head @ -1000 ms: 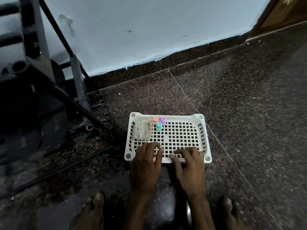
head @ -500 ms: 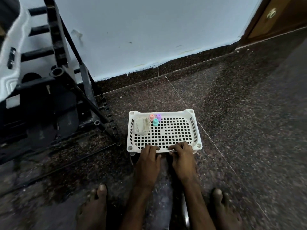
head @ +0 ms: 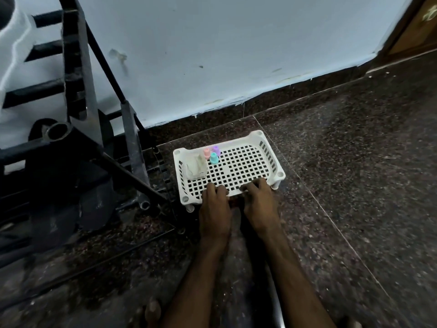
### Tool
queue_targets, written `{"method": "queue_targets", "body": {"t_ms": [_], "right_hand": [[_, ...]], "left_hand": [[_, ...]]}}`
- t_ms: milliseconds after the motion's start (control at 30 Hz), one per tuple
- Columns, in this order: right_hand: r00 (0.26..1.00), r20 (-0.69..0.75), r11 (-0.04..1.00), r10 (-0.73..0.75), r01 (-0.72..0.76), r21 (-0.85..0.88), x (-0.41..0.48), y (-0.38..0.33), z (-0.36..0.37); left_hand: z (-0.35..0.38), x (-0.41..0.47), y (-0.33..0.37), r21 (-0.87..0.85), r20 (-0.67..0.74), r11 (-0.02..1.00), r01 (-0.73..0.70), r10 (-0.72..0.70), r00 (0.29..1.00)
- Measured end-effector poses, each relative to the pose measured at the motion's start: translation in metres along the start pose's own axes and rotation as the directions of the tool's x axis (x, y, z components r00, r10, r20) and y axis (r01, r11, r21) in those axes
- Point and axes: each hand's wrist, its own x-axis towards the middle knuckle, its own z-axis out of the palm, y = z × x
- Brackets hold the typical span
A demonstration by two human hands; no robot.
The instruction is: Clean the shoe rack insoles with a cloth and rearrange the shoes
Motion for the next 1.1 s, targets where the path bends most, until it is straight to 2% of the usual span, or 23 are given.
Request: {"method": "queue_targets", "body": {"t_ms": [167, 267, 433, 533, 767, 1100], "right_hand": [[0.999, 0.028, 0.998, -0.046, 0.045, 0.044, 0.022, -0.023, 0.017], [0.998, 0.048, 0.999, -0.032, 0.030, 0.042, 0.027, -0.022, 0.029], [0.996, 0.077, 0.996, -0.040, 0.046, -0.081, 0.031, -0.025, 0.031], [0.986, 0.156, 0.988, -0.050, 0.072, -0.134, 0.034, -0.030, 0.031], [0.968, 0.247, 0.988, -0.046, 0.080, -0.129, 0.052, -0.031, 0.046], [0.961, 0.274, 0.978, -0.033, 0.087, -0.189, 0.071, -0.034, 0.055]], "left_hand": [[-0.005, 0.032, -0.020, 0.015, -0.035, 0.993, 0.120, -0.119, 0.992], [-0.005, 0.044, -0.020, 0.038, -0.035, 0.990, 0.137, -0.136, 0.990], [-0.005, 0.056, -0.027, 0.052, -0.023, 0.992, 0.118, -0.117, 0.993], [-0.005, 0.063, -0.030, 0.050, -0.030, 0.991, 0.122, -0.121, 0.992], [-0.008, 0.083, -0.033, -0.006, -0.027, 0.975, 0.220, -0.221, 0.975], [-0.010, 0.104, -0.040, -0.005, -0.012, 0.975, 0.220, -0.220, 0.975]]}}
